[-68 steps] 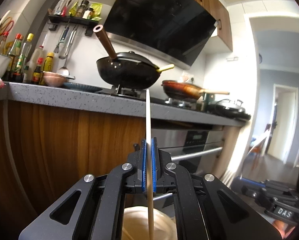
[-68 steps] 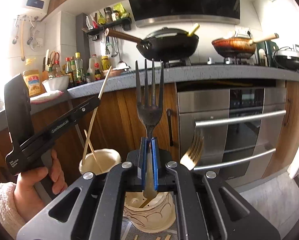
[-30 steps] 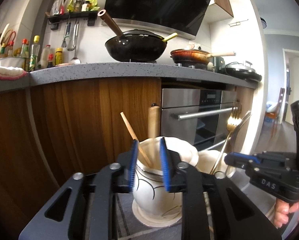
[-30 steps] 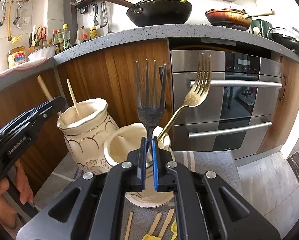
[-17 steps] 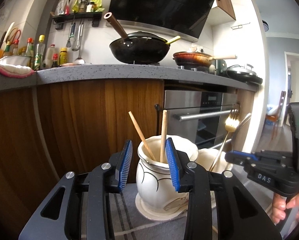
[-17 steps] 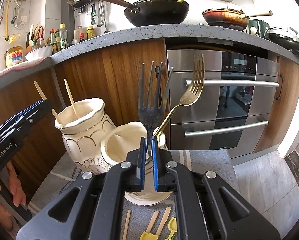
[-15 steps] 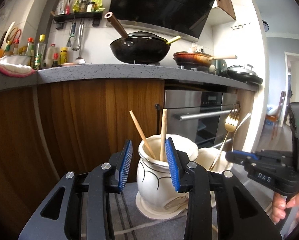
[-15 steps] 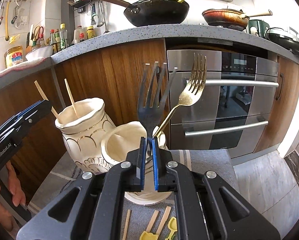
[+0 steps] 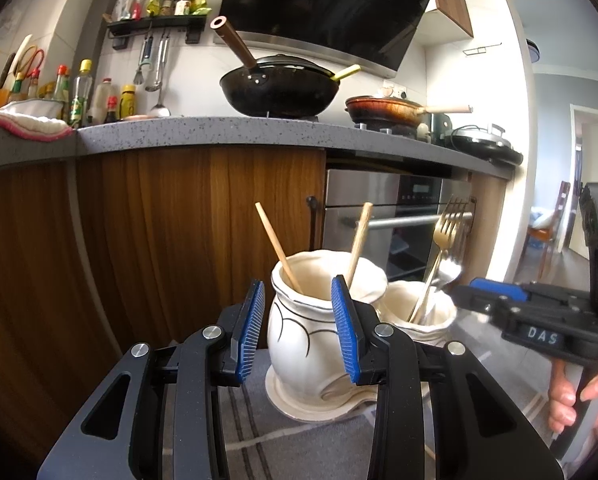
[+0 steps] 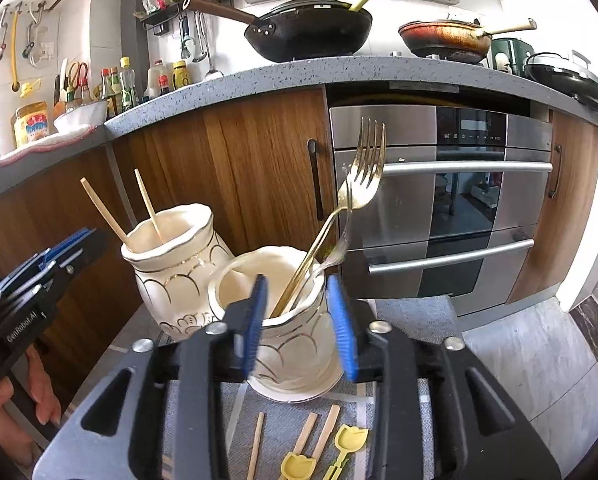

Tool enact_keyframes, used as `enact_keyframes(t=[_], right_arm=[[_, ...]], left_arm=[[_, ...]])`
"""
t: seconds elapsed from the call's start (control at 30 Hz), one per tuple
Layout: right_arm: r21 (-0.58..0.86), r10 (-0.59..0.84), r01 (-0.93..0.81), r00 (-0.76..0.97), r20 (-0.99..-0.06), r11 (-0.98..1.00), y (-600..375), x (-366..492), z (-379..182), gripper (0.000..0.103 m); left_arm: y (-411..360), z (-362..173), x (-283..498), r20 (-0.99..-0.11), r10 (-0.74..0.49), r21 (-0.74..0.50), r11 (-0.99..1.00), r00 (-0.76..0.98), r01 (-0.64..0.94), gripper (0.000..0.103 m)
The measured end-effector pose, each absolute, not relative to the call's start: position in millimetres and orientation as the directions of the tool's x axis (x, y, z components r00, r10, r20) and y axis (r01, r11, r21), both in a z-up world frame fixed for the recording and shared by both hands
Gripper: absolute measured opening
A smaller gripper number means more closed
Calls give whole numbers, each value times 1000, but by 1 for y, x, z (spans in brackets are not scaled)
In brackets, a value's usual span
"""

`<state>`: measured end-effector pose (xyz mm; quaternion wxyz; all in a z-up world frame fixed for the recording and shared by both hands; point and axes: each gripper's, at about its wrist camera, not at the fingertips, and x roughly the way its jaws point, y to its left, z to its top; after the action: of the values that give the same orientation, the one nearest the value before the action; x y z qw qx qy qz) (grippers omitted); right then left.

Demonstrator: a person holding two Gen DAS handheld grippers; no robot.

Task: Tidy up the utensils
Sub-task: 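Release the chopstick from the left tool while the right releases the fork, then withdraw both open tools from the holder back toward the loose utensils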

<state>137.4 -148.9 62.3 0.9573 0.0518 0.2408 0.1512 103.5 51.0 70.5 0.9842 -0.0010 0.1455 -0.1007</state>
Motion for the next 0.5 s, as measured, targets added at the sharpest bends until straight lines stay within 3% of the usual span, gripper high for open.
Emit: enact_keyframes(t=[0.07, 0.17, 0.23, 0.37, 0.43, 0.5], right_arm=[[178, 317, -264, 840, -441, 948, -152, 134, 65, 44], [186, 321, -265, 846, -426, 946, -158, 126, 69, 59], [187, 319, -263, 851, -418, 947, -164, 120, 72, 68], [182, 287, -232, 870, -400, 956, -178, 107, 75, 91], [172, 259, -206, 885, -388, 963, -185, 101, 77, 98], [159, 228, -180, 897, -380, 971, -190, 95, 77, 98]], left_arm=[[51, 70, 102, -296, -200, -34, 979, 934, 199, 40], [50, 71, 97, -298, -195, -35, 980, 934, 193, 65], [49, 72, 92, -295, -211, -39, 977, 932, 209, 67], [44, 75, 81, -293, -203, -20, 978, 935, 206, 88], [44, 78, 76, -287, -202, -27, 979, 936, 203, 91], [44, 80, 73, -291, -198, -37, 980, 936, 195, 95]])
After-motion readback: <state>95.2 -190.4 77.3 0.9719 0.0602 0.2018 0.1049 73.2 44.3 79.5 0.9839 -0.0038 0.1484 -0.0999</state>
